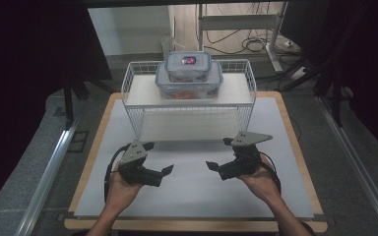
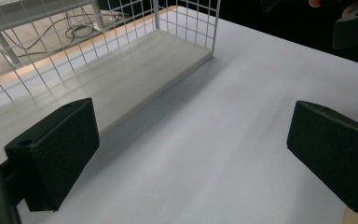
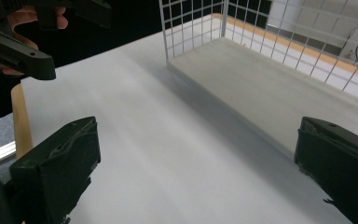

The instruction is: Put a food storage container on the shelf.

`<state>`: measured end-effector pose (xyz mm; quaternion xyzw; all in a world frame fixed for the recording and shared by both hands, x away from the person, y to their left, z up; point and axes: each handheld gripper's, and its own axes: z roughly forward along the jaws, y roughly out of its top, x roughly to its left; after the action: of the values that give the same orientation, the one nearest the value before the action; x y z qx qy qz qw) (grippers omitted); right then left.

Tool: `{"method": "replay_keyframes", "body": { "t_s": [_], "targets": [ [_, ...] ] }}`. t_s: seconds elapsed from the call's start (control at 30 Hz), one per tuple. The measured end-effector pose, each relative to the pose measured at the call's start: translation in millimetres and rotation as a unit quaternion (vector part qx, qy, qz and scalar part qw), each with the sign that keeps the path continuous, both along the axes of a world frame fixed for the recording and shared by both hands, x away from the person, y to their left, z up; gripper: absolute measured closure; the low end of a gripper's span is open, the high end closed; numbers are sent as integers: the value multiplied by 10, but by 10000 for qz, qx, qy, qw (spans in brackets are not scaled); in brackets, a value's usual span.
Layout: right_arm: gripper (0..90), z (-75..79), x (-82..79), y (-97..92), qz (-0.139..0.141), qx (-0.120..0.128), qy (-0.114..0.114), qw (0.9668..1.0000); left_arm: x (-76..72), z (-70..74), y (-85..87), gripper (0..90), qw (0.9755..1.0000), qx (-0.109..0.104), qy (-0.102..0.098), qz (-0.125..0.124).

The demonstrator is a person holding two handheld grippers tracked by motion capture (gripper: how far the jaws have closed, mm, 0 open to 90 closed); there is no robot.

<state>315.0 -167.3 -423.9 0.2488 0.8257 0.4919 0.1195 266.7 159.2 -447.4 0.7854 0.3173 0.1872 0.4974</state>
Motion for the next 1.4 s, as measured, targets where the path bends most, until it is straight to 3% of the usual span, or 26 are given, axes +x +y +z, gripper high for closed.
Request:
{"method": "replay_keyframes", "body": {
  "t_s": [0.4, 0.7, 0.97, 1.13, 1.27, 1.4],
  "targets": [
    [8, -323, -197, -124, -104, -138, 93, 9998, -174, -282, 154, 23, 9998, -97, 142, 138],
    [8, -496, -284, -231, -239, -208, 261, 9992, -347, -522, 211, 22, 9988, 170, 375, 257],
    [12, -695, -387, -264, -254, -426, 356, 9981, -436, -696, 236, 22, 9970, 395, 575, 332],
    [13, -856, -423, -244, -161, -622, 519, 9966, -421, -782, 218, 22, 9949, 656, 656, 394],
    [14, -949, -421, -206, -90, -735, 645, 9952, -390, -839, 229, 22, 9930, 713, 835, 442],
    [15, -981, -417, -177, -65, -871, 633, 9942, -370, -867, 233, 22, 9916, 757, 937, 462]
  ]
}}
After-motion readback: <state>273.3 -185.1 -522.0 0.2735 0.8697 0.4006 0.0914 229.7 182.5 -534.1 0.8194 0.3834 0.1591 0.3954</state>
